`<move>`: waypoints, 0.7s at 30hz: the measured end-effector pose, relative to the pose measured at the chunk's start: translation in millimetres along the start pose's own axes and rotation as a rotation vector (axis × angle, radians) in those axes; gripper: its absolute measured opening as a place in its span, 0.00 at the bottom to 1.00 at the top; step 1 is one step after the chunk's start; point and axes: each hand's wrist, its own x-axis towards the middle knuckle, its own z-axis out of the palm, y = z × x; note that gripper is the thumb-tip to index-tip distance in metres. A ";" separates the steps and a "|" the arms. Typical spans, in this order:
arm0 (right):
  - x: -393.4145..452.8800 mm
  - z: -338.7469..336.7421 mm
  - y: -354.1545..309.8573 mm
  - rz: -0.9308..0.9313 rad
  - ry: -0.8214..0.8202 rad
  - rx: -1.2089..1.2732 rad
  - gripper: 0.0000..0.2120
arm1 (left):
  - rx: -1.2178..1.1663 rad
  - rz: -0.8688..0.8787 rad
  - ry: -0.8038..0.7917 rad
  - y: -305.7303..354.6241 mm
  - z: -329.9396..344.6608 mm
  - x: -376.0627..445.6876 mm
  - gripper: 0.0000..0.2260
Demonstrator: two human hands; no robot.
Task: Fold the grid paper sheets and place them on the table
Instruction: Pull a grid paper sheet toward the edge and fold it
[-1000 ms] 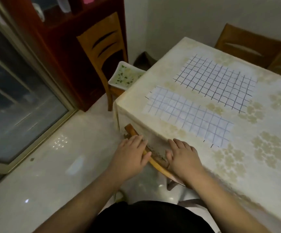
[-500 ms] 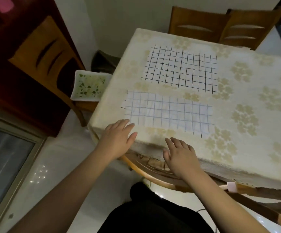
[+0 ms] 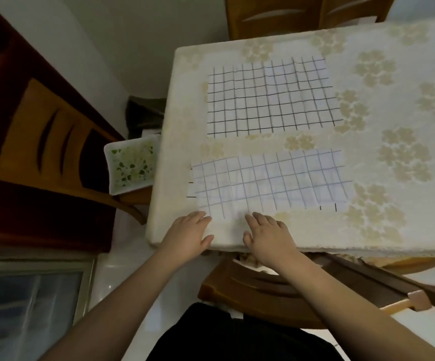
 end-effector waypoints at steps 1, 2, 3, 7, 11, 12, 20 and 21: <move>1.8 0.7 -2.4 0.014 -0.005 0.005 0.26 | -0.010 0.007 -0.014 -4.8 -0.1 8.7 0.26; 3.8 1.6 -4.9 0.030 -0.008 0.013 0.26 | -0.010 0.016 -0.017 -10.7 -0.2 17.7 0.26; 6.1 3.2 -7.4 0.046 -0.010 0.016 0.26 | -0.005 0.029 -0.013 -17.0 -0.2 26.5 0.26; 21.0 9.9 -21.1 0.165 -0.013 0.045 0.27 | 0.039 0.169 -0.017 -33.4 6.5 56.7 0.26; 38.1 18.4 -49.7 0.283 0.025 0.049 0.27 | 0.109 0.336 -0.023 -49.3 23.7 79.6 0.28; 40.4 20.1 -58.3 0.329 0.032 0.072 0.27 | 0.129 0.384 -0.043 -53.7 27.2 84.3 0.30; 30.7 35.7 -118.7 0.655 0.143 0.256 0.25 | 0.290 0.695 -0.020 -86.7 27.3 104.1 0.25; 27.4 37.1 -125.6 0.678 0.154 0.268 0.25 | 0.304 0.707 -0.011 -84.4 25.8 105.1 0.23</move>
